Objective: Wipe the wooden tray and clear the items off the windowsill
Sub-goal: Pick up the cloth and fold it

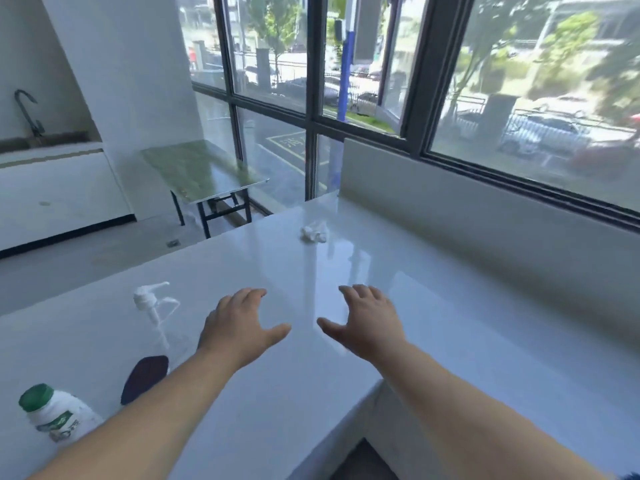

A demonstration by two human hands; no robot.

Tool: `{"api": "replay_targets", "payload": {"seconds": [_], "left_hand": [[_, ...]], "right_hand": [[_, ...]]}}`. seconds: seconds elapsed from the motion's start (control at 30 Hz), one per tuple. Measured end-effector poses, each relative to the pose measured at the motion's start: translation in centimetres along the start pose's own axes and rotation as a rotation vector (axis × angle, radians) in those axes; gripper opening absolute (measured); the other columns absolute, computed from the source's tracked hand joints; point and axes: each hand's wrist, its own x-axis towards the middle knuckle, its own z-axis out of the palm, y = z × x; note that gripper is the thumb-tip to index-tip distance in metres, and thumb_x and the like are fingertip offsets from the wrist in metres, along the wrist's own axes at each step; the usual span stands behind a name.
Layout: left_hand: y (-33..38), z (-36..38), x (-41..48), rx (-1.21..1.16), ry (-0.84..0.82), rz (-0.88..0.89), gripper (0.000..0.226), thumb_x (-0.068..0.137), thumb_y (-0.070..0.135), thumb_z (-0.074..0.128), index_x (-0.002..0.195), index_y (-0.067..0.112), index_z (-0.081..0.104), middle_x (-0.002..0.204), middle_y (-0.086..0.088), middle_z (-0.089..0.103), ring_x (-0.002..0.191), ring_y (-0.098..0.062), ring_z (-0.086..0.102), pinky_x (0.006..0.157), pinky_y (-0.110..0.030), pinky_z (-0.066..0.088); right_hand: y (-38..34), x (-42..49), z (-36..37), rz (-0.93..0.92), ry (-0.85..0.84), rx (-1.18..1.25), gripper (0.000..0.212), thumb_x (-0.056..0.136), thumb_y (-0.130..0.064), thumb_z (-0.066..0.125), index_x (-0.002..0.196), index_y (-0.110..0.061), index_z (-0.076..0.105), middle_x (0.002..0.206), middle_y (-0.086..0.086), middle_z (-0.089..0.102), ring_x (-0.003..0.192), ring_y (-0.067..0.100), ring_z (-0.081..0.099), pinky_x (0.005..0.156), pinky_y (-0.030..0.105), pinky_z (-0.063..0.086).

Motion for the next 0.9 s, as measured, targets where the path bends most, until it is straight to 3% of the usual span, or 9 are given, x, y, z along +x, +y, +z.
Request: {"api": "replay_targets", "payload": {"seconds": [0.27,0.5,0.9], "left_hand": [[18.6,3.3,-1.7,-0.006,-0.093,0.33,0.102,0.073,0.089,0.05,0.156,0.031,0.037,0.163,0.006,0.039,0.146,-0.026,0.036,0.113,-0.047,0.039],[35.2,7.8,-5.4,0.024,-0.139,0.561,0.099,0.076,0.09,0.047,0.155,0.031,0.038,0.163,0.006,0.041,0.147,-0.024,0.036,0.115,-0.048,0.038],[59.7,15.8,-13.5,0.034,-0.219,0.742,0.094,0.082,0.083,0.053,0.16,0.035,0.031,0.17,0.008,0.027,0.155,-0.017,0.021,0.121,-0.043,0.028]], "right_hand": [[16.2,-10.1,-9.6,0.274,0.117,-0.09,0.091,0.08,-0.083,0.045,0.151,-0.026,0.045,0.15,0.002,0.052,0.143,0.03,0.039,0.118,0.047,0.031],[30.0,-18.9,-14.7,0.47,0.145,-0.095,0.1,0.08,-0.087,0.035,0.159,-0.026,0.032,0.167,0.008,0.034,0.157,0.035,0.018,0.127,0.054,0.012],[51.6,-32.6,-22.2,0.673,0.186,-0.137,0.101,0.081,-0.087,0.03,0.163,-0.028,0.025,0.17,0.007,0.028,0.158,0.033,0.015,0.127,0.054,0.01]]}}
